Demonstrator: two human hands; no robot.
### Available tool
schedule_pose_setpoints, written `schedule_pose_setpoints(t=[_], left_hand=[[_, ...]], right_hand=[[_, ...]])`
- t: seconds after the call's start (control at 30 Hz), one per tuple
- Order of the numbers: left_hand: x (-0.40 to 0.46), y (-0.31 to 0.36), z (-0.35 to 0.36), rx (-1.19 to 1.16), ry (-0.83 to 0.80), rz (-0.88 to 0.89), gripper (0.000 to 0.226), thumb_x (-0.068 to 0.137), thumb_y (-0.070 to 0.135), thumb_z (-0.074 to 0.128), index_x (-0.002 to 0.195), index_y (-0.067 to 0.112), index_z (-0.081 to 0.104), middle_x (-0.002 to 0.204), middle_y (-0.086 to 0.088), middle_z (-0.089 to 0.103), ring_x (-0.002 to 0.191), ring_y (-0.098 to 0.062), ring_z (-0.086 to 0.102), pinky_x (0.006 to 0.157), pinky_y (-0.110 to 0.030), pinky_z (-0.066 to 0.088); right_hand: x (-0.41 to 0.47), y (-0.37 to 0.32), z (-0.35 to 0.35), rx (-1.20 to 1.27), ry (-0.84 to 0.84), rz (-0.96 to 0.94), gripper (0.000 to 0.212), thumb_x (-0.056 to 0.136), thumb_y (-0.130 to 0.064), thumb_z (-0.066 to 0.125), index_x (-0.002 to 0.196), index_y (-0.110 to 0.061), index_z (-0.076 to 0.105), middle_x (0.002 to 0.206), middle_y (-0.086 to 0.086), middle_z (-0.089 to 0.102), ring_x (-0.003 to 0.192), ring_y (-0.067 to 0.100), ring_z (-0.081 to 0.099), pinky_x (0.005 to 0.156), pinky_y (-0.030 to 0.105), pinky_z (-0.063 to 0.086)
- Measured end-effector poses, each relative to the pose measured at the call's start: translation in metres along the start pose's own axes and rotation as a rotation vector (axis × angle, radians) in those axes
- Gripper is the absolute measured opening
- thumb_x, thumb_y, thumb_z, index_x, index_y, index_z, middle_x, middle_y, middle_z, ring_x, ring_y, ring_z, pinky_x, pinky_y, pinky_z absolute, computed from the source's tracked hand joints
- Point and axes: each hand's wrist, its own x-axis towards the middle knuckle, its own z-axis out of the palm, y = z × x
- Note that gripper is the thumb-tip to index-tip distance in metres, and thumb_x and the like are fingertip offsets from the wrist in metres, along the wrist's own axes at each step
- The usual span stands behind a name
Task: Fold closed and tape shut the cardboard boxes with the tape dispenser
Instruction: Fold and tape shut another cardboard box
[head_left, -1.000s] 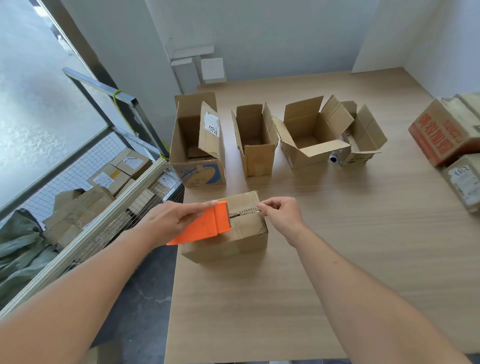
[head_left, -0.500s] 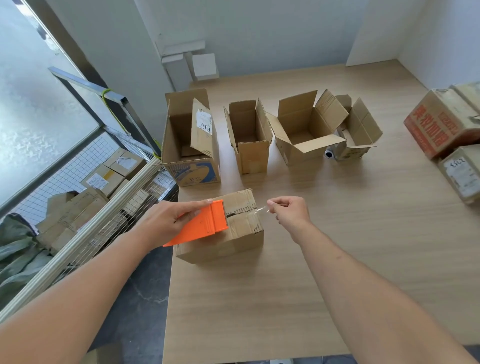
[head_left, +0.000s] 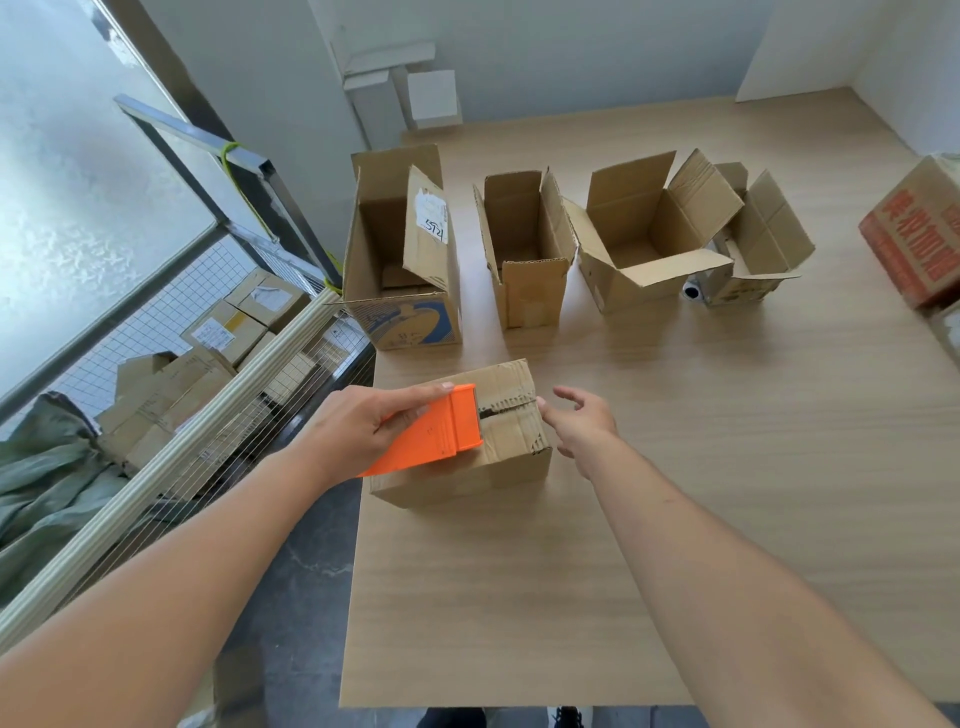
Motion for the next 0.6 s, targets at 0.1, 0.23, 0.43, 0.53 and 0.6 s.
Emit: schedule_pose_setpoints(t=[0.1,0.23,0.43,0.53,0.6], left_hand=[[-0.001,0.001,0.0,-0.023,-0.004,-0.012,0.04,0.103,0.048,0.04,0.141,0.062,0.046,0.073,0.035,0.053,0.068,0.003,0.055,0.057,-0.018,0.03],[0.0,0.002,-0.002,-0.021,-0.003,-0.001,0.041,0.102,0.052,0.036,0.141,0.063,0.045,0.069,0.029,0.049,0.06,0.001,0.051,0.055,-0.018,0.029],[0.004,-0.002,-0.002,-0.014,-0.012,0.004,0.038,0.105,0.049,0.042,0.138,0.068,0.043,0.078,0.021,0.054,0.064,0.0,0.052,0.055,-0.019,0.032],[0.008,-0.004,-0.009,-0.034,-0.094,0.03,0.037,0.101,0.061,0.04,0.135,0.074,0.038,0.087,0.021,0.057,0.072,0.002,0.054,0.06,-0.02,0.038],[0.016,-0.009,-0.017,-0.047,-0.216,0.073,0.041,0.098,0.068,0.04,0.137,0.078,0.03,0.102,0.022,0.058,0.08,-0.001,0.056,0.068,-0.023,0.045]], right_hand=[[-0.004,0.002,0.002,0.015,0.053,-0.032,0.026,0.08,-0.037,0.085,0.103,-0.029,0.074,0.099,-0.005,0.071,0.081,0.014,0.066,0.083,0.041,0.061],[-0.025,-0.008,0.011,-0.143,0.24,-0.289,0.018,0.093,-0.038,0.067,0.105,-0.029,0.076,0.108,-0.009,0.073,0.106,0.016,0.066,0.09,0.029,0.051],[-0.058,-0.005,0.046,-0.4,0.24,-0.503,0.057,0.1,-0.038,0.061,0.153,-0.026,0.045,0.147,-0.002,0.057,0.132,0.02,0.054,0.1,0.033,0.047],[-0.061,0.002,0.056,-0.386,0.28,-0.357,0.064,0.101,-0.046,0.057,0.158,-0.029,0.034,0.139,0.004,0.063,0.124,0.027,0.059,0.09,0.036,0.049],[-0.059,0.004,0.059,-0.397,0.285,-0.353,0.064,0.102,-0.047,0.056,0.158,-0.031,0.032,0.138,0.004,0.063,0.123,0.028,0.059,0.087,0.037,0.048]])
